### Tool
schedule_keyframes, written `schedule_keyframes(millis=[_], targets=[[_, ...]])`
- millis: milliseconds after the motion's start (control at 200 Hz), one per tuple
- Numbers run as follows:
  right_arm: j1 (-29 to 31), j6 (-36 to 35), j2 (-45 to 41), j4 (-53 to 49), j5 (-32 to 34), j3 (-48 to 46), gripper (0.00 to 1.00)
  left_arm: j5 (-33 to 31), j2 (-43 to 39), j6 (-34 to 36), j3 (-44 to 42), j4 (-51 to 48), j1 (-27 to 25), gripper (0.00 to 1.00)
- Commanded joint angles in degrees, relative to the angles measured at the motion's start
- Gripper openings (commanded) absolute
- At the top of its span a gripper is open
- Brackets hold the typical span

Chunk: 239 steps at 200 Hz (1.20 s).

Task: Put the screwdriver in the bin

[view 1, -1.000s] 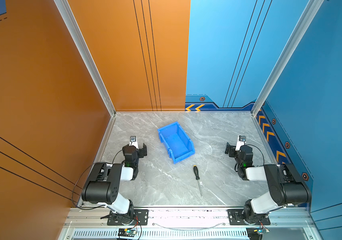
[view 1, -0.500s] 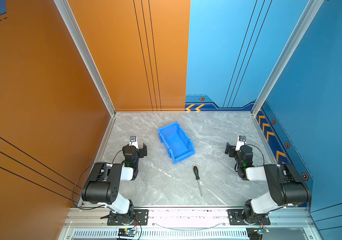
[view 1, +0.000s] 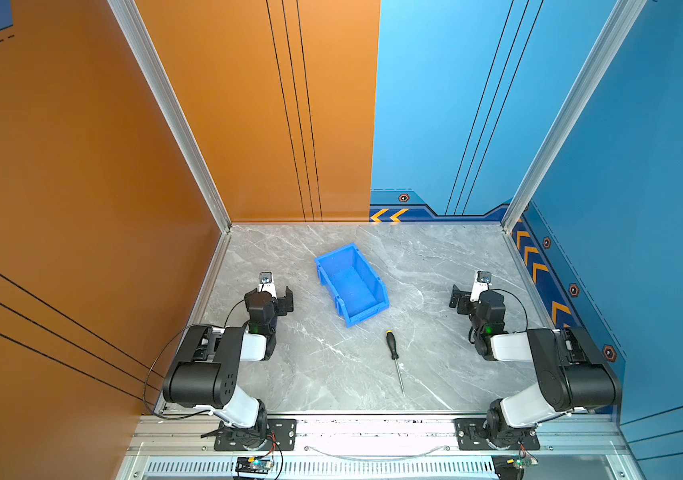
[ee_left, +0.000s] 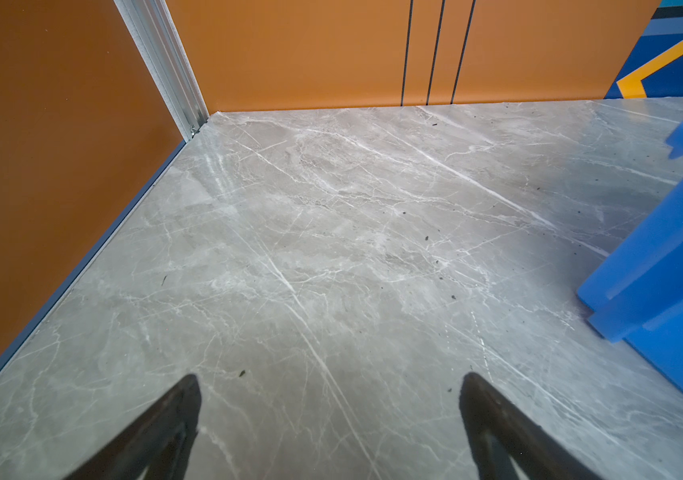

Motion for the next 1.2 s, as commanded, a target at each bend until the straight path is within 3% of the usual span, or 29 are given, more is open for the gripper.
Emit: schedule_keyframes(millis=[0,711,1192], targets=[[-0.4,0.5,0.3,0.3,0.7,1.0,1.0,1.1,0.3,0.6,1.1,-0.5,0.1,0.98],[-0.3,1.0,-2.9,-4.5,2.7,2.2,1.0,-0.6,-2.0,-0.3,0.4,-0.8,0.5,0.98],[1.8,0.1,-14.4,-17.1,4.3,3.2,1.0,-3.9,-13.8,-1.4,2.0,-15.3,1.1,0.98]])
